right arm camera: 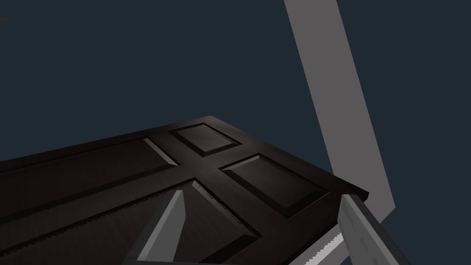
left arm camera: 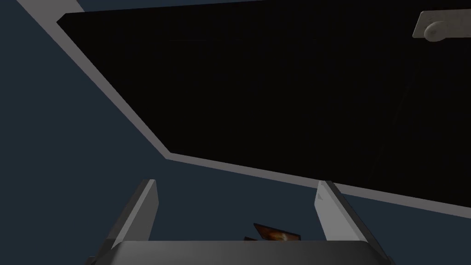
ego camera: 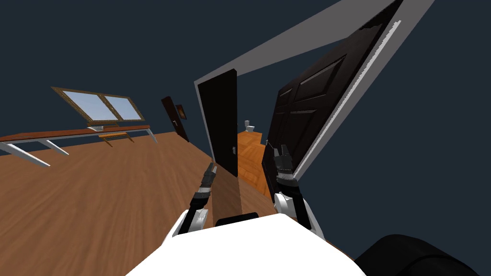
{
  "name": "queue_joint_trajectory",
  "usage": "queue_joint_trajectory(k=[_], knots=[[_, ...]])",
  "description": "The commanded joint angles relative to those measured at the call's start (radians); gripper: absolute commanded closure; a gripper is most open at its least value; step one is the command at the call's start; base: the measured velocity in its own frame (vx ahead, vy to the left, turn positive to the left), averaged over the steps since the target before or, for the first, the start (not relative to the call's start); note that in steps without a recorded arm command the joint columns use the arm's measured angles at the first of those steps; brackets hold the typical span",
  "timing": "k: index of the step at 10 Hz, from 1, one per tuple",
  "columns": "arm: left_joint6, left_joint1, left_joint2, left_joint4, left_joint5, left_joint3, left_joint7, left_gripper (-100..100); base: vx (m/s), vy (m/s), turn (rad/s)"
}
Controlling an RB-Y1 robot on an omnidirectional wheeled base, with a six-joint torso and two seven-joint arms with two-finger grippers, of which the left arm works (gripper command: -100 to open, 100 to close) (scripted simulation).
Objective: Push the door open
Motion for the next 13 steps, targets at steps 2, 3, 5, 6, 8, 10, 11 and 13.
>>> queue_joint_trajectory(k=[2, 3, 5, 6, 8, 10, 11, 13], knots=[[-0.013, -0.027, -0.001, 0.069, -0.004, -0.01, 0.003, -100, 0.092, 0.061, -0.079], [-0.016, -0.039, -0.001, 0.095, -0.005, -0.014, 0.005, -100, 0.083, 0.067, -0.078], [-0.023, -0.062, 0.0, 0.146, -0.008, -0.02, 0.009, -100, 0.089, 0.062, -0.09], [-0.026, -0.074, 0.0, 0.172, -0.009, -0.023, 0.011, -100, 0.085, 0.064, -0.071], [-0.033, -0.097, -0.001, 0.223, -0.012, -0.03, 0.014, -100, 0.081, 0.08, -0.082], [-0.039, -0.12, -0.002, 0.275, -0.014, -0.037, 0.018, -100, 0.089, 0.073, -0.081], [-0.043, -0.131, -0.002, 0.3, -0.015, -0.04, 0.02, -100, 0.08, 0.066, -0.072], [-0.049, -0.154, -0.004, 0.35, -0.018, -0.046, 0.024, -100, 0.083, 0.066, -0.079]])
